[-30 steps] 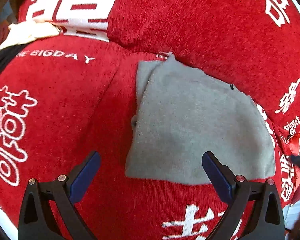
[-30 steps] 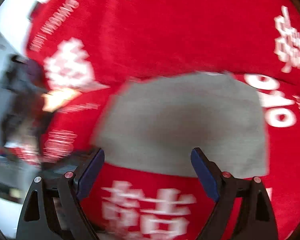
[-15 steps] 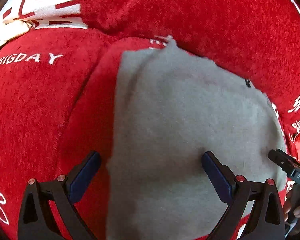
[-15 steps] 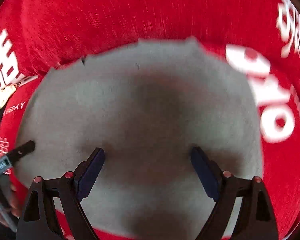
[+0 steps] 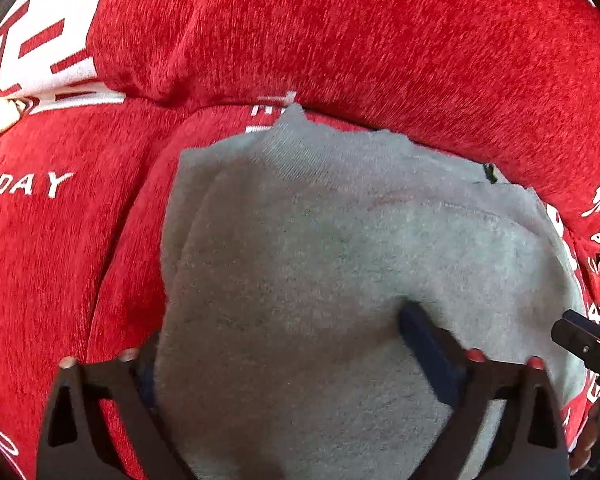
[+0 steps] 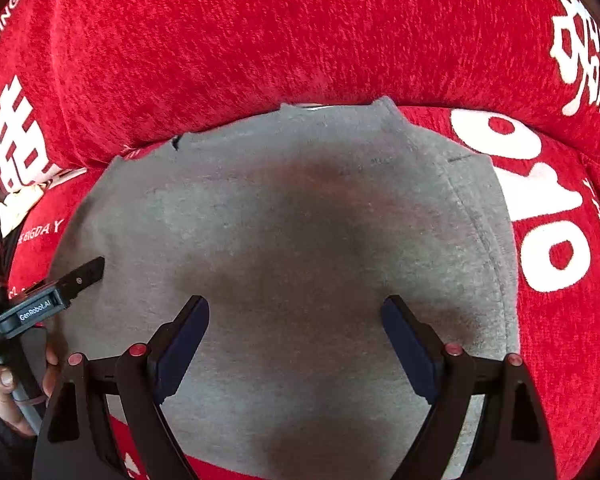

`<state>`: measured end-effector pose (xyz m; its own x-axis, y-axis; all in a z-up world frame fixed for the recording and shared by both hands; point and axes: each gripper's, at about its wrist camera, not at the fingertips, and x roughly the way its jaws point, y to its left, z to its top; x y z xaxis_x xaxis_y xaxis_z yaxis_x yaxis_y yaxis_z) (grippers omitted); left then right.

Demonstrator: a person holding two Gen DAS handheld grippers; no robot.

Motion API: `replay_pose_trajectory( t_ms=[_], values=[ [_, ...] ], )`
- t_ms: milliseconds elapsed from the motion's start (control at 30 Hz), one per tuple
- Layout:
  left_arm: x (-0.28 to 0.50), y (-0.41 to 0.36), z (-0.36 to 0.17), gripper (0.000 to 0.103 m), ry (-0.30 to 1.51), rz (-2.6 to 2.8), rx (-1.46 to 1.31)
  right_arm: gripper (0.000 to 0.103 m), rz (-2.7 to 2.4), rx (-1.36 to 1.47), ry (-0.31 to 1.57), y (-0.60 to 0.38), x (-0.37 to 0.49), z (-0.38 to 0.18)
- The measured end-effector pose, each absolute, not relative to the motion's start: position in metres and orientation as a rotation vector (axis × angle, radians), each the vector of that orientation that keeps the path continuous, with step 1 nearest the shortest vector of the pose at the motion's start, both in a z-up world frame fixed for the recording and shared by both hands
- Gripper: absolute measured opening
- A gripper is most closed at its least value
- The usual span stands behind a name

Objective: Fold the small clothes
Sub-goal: 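Grasp the folded sweatshirt edge with the left gripper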

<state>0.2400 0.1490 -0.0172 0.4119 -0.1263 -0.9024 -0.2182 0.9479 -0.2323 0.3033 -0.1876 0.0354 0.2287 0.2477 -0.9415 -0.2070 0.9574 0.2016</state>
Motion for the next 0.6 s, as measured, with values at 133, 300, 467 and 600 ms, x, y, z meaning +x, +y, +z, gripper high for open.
replay_pose_trajectory(
  t_ms=[133, 300, 467, 600],
  values=[
    [0.237, 0.147, -0.007, 0.048, 1.131, 0.029, -0.326, 0.091, 0.315, 0.027, 1.297, -0.183, 0.306, 0.034],
    [0.236, 0.144, 0.002, 0.035, 1.134, 0.056, -0.291, 0.102, 0.287, -0.121, 1.290, -0.160, 0.312, 0.020],
    [0.233, 0.142, 0.007, 0.033, 1.134, 0.059, -0.276, 0.103, 0.260, -0.201, 1.285, -0.145, 0.314, 0.019],
    [0.233, 0.144, 0.010, 0.031, 1.137, 0.057, -0.303, 0.103, 0.256, -0.056, 1.277, -0.158, 0.309, 0.034]
  ],
)
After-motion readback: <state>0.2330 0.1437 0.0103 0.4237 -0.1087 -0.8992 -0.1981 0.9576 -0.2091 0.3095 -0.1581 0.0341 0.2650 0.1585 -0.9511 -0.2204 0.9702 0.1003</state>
